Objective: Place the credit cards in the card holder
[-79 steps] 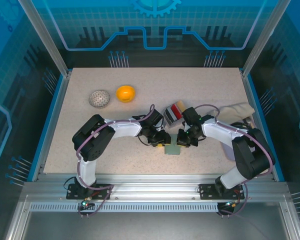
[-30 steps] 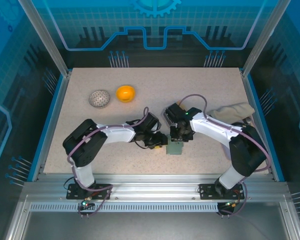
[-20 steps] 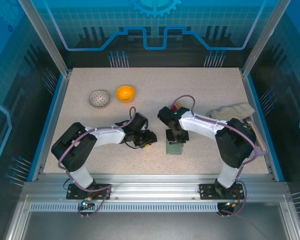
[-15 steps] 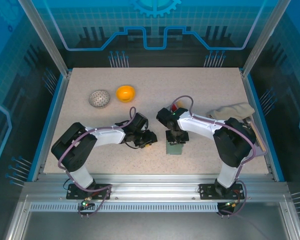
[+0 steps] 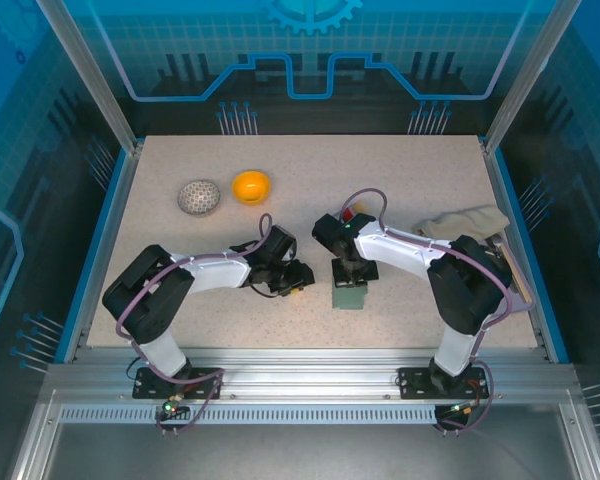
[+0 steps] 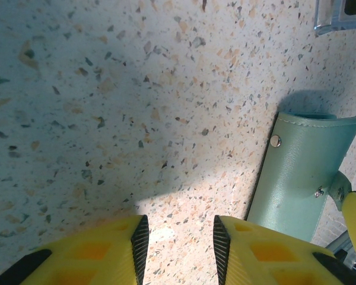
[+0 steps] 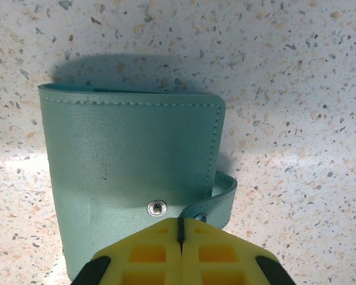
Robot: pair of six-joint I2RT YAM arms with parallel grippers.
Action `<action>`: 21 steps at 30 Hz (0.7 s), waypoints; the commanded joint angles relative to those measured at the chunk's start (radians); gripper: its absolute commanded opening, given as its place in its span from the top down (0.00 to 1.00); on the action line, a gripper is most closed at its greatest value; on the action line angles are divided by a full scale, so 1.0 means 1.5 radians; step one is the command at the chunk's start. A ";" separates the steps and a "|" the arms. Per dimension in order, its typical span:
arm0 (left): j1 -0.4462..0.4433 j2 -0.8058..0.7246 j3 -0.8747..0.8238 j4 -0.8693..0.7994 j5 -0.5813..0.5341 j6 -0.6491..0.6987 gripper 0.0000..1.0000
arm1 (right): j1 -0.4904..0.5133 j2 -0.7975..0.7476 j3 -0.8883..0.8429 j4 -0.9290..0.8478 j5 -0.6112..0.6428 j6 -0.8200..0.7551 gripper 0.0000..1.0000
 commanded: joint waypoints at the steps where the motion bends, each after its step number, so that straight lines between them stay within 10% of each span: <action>1: 0.002 0.001 0.017 0.003 0.017 0.014 0.62 | 0.003 -0.030 0.007 -0.004 -0.014 -0.003 1.00; 21: -0.026 0.097 0.097 -0.001 0.093 0.042 0.64 | -0.040 -0.018 -0.058 0.115 -0.126 -0.017 1.00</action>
